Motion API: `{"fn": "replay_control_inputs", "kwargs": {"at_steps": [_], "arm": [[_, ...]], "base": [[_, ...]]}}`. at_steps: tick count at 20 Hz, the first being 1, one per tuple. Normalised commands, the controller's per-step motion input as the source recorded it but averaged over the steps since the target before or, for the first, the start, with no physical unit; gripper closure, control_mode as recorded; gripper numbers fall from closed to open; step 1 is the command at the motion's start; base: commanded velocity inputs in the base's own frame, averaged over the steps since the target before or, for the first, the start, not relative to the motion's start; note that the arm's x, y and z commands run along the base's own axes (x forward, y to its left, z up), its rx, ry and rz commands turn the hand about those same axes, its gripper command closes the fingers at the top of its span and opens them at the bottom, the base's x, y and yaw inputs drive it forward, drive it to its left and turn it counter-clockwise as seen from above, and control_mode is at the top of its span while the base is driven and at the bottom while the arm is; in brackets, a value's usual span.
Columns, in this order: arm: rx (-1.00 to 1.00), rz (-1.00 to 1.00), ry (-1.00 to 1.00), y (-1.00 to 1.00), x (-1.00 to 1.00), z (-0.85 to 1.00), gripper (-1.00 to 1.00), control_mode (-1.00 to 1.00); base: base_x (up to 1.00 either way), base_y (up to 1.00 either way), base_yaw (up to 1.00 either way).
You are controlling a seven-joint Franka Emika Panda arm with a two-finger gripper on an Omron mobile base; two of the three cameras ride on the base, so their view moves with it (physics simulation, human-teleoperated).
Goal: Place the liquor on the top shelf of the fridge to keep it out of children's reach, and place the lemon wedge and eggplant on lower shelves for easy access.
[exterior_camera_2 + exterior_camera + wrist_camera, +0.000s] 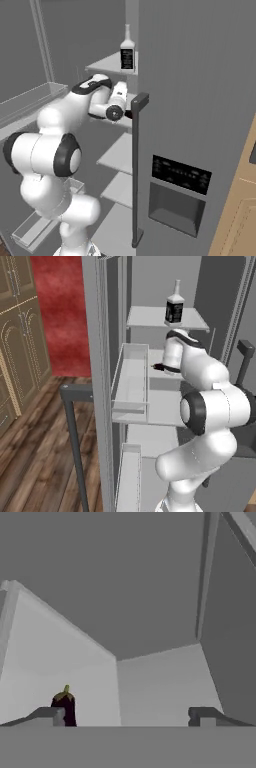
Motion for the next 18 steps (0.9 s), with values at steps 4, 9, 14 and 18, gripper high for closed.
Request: {"fn": "replay_control_inputs", "kwargs": {"at_steps": [4, 9, 14, 18], "arm": [[-0.10, 0.08, 0.00, 0.00, -1.00, 0.73, -1.00, -1.00], [-0.13, 0.12, 0.01, 0.00, -1.00, 0.78, -1.00, -1.00], [-0.09, 0.09, 0.07, -0.07, -0.91, 1.00, -1.00, -1.00], [-0.08, 0.11, 0.18, -0.14, -0.98, 1.00, -1.00, -1.00]], "base": [[0.00, 0.00, 0.00], [0.00, 0.00, 0.00], [0.00, 0.00, 0.00], [0.00, 0.00, 0.00]]}}
